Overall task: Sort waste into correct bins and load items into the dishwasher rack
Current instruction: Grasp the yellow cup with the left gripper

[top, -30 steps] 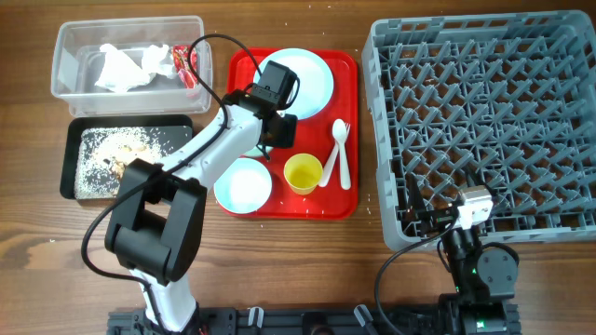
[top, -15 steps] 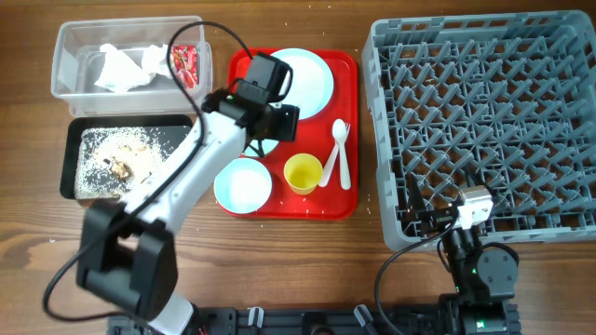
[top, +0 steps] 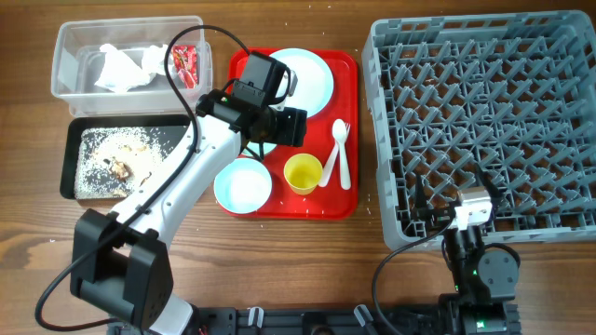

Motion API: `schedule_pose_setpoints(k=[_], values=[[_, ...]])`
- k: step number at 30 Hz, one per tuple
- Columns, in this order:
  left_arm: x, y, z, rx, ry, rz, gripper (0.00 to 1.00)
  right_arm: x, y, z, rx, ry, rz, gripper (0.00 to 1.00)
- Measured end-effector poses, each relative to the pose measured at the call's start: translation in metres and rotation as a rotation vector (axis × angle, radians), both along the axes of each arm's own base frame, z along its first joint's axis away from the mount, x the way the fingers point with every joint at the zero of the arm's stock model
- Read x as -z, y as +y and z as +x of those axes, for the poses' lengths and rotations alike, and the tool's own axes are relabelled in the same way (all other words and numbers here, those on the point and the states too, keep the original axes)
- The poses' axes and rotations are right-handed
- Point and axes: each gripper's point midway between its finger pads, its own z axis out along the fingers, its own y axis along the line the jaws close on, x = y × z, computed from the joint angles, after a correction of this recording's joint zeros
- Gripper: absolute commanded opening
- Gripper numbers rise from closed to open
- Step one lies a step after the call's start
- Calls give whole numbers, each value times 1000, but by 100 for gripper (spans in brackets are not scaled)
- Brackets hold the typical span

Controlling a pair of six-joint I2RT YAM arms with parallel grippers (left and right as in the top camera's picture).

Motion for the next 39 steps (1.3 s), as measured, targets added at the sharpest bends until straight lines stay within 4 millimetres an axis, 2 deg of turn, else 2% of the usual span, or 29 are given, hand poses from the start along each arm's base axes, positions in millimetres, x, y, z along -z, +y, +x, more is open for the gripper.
schedule_pose_setpoints(k=[5, 15, 19, 24, 28, 30, 35, 39], values=[[1, 0, -3, 4, 13, -3, 86, 1, 2, 0, -13, 2, -24, 100], [-1, -8, -7, 26, 34, -44, 99, -3, 39, -9, -235, -18, -28, 100], [0, -8, -10, 28, 48, -46, 95, -12, 48, -12, -286, -48, 3, 100], [8, -1, -27, 49, 118, -14, 75, -19, 52, -16, -318, -33, 48, 100], [12, 4, -39, 62, 166, 14, 63, -47, 54, -17, -330, -31, 60, 100], [13, 5, -40, 63, 168, 15, 61, -58, 56, -14, -341, -18, 62, 100], [18, 5, -40, 46, 187, 17, 57, -52, 60, 0, -363, 63, 78, 100], [38, 5, -41, 23, 247, 37, 53, -36, 62, 9, -365, 131, 88, 100]])
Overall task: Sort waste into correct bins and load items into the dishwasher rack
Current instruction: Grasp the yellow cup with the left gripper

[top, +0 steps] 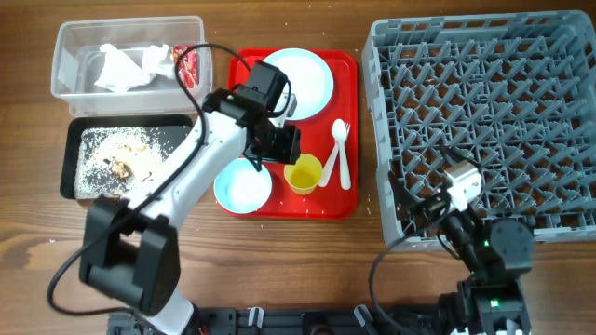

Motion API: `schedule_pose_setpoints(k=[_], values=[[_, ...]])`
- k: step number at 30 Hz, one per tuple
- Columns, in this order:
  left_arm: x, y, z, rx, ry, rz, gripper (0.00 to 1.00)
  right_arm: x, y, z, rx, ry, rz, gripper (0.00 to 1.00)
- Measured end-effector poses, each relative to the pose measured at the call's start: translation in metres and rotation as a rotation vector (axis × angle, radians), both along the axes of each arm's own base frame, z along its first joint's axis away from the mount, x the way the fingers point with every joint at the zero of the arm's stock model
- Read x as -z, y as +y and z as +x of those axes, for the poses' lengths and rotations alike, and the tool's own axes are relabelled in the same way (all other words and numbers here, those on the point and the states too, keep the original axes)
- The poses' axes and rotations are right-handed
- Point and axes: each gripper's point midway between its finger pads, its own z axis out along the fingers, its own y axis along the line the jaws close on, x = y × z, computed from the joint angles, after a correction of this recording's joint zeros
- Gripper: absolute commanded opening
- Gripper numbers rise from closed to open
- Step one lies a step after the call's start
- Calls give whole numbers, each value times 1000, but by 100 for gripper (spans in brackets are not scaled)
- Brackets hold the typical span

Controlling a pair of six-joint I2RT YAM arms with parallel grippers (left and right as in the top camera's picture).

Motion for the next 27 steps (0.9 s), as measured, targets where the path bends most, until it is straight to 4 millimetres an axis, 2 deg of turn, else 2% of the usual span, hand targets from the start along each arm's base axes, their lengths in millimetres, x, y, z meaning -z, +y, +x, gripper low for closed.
schedule_pose_setpoints(k=[4, 10, 15, 18, 26, 27], values=[[14, 2, -4, -12, 50, 22, 46, 9, 0, 4, 1, 40, 6, 100], [15, 1, -6, -17, 58, 24, 45, 10, 0, 4, 2, 52, 18, 100], [15, -11, -9, 17, 41, 16, 43, 10, 0, 4, 3, 54, 22, 100], [19, -17, -13, 32, 45, 18, 34, 10, 0, 4, 3, 54, 22, 99], [27, -15, -14, 28, 59, 34, 4, 14, 0, 4, 3, 70, 21, 100], [29, -15, -14, 28, 60, 35, 4, 14, 0, 4, 3, 71, 21, 100]])
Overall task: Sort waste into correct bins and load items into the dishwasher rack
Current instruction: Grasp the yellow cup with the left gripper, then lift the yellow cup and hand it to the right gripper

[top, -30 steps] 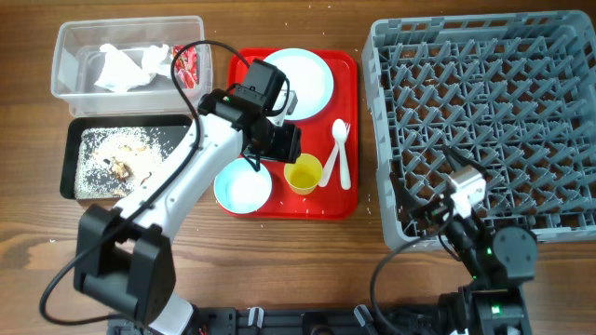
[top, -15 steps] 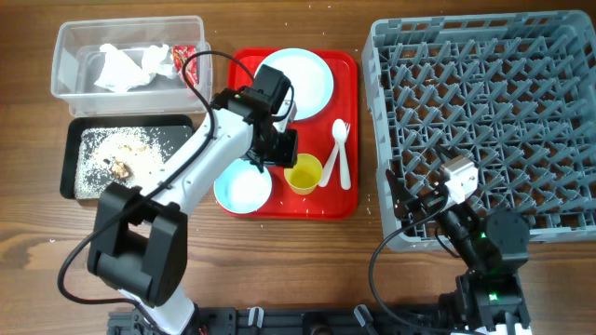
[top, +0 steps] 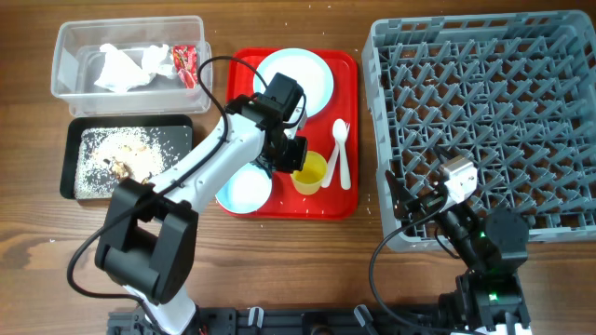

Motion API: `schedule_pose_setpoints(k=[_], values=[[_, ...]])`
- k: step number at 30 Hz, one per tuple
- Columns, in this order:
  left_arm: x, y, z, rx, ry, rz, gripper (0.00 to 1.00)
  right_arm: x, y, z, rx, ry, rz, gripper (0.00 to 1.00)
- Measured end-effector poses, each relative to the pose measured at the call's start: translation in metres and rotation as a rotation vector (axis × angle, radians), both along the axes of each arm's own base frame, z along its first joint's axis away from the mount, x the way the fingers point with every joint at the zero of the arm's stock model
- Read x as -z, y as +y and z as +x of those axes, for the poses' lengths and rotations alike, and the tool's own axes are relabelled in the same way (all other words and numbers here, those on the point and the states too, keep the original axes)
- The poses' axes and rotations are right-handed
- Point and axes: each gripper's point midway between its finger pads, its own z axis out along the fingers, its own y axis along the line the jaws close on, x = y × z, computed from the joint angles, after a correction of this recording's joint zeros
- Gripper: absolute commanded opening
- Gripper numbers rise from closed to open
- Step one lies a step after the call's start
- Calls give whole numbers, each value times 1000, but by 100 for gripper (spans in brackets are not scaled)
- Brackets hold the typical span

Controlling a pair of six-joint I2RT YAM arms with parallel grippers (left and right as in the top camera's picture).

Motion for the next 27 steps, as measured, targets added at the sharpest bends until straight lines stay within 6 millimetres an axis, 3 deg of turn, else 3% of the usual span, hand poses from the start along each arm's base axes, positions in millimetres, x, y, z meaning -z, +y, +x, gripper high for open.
schedule_pose_setpoints(k=[5, 11, 14, 18, 27], values=[[7, 1, -1, -1, 15, 13, 4, 0, 0, 0, 0, 2, 3, 100], [1, 3, 3, -33, 49, -66, 4, -1, 2, -1, -9, 22, 48, 100], [-18, 8, 17, -87, 58, -186, 4, -4, 4, -1, -14, 44, 86, 100], [-60, 16, 36, -148, 53, -415, 4, -23, 10, 5, -38, 110, 125, 100], [-119, 7, 31, -105, 149, -828, 4, -73, 30, 42, -125, 441, 222, 100]])
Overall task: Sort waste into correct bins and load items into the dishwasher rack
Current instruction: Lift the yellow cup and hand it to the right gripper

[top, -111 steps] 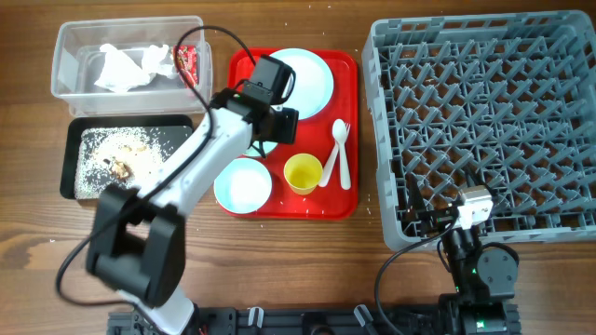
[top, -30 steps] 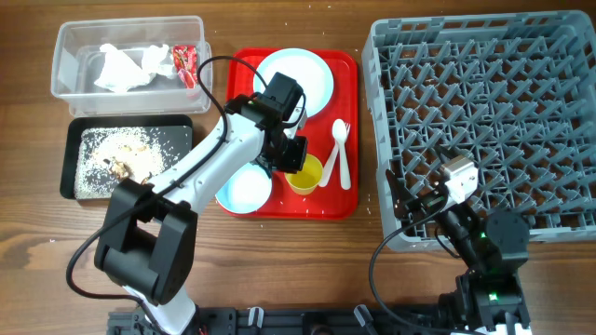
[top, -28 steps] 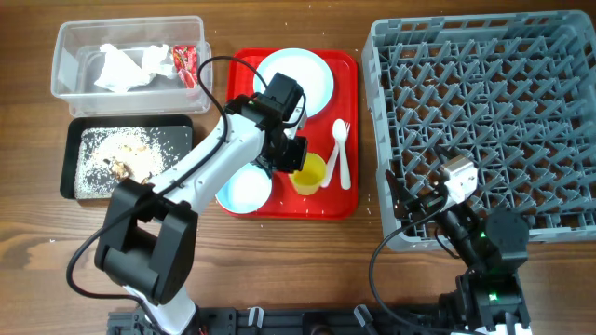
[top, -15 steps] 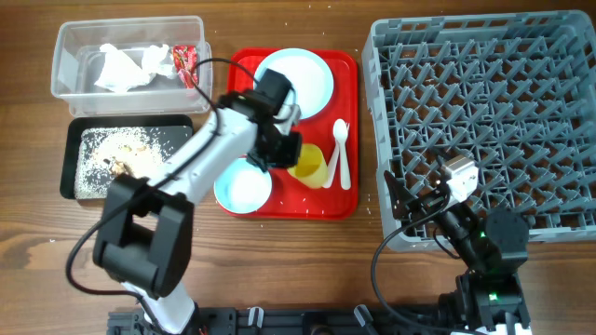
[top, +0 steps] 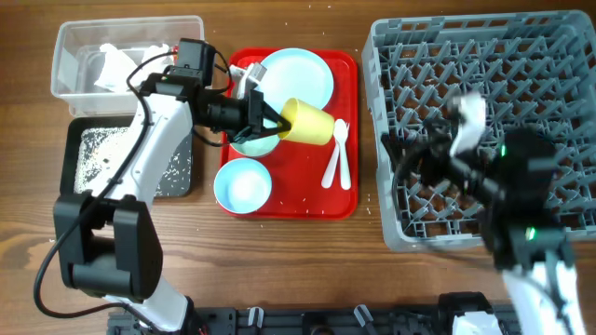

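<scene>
My left gripper (top: pixel 270 119) is shut on the rim of the yellow cup (top: pixel 309 122), which hangs tilted on its side above the red tray (top: pixel 350 200). On the tray lie a white plate (top: pixel 300 76), a pale blue bowl (top: pixel 244 184) and white cutlery (top: pixel 336 154). The grey dishwasher rack (top: pixel 484 56) fills the right side. My right gripper (top: pixel 402 160) is raised over the rack's left part, blurred, pointing left toward the tray, its fingers apart and empty.
A clear bin (top: pixel 70 37) with crumpled paper stands at the back left. In front of it a black tray (top: pixel 76 177) holds food scraps, partly covered by my left arm. Wooden table surrounds everything.
My left gripper was down at the yellow cup on the tray; now it holds the cup lifted and tipped sideways. My right arm has risen from the rack's front edge to above the rack.
My left gripper hovered over the tray near the plate, then stood lower beside the cup, then at the cup's rim. It now holds the cup off the tray. My right arm went from rest at the rack's front corner to raised over the rack.
</scene>
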Motion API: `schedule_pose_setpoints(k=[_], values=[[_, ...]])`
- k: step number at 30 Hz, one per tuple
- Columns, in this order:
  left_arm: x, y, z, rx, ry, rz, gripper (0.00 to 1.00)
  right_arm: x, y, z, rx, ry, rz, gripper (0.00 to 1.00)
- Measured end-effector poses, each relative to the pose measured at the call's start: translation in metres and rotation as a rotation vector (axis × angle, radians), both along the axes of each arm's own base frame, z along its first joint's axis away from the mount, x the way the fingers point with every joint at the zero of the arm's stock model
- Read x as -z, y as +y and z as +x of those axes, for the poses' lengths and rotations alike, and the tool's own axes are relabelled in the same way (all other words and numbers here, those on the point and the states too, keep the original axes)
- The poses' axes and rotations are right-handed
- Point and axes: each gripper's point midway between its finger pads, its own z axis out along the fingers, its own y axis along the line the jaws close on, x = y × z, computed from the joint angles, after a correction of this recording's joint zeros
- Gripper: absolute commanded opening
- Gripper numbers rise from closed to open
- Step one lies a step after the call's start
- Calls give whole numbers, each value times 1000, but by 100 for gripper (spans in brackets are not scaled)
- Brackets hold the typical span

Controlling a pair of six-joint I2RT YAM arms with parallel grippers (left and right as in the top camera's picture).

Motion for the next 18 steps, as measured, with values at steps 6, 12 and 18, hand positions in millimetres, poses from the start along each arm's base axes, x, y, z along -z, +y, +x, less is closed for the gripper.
schedule_pose_setpoints(k=[6, 12, 18], values=[[-31, -4, -5, 37, 18, -191, 4, -19, 26, 24, -129, 60, 162, 99], [-53, 1, -4, 49, 14, -323, 4, -24, 46, 29, -300, 42, 254, 94], [-66, 4, -5, 64, 8, -398, 4, -27, 65, 24, -487, -18, 290, 89]])
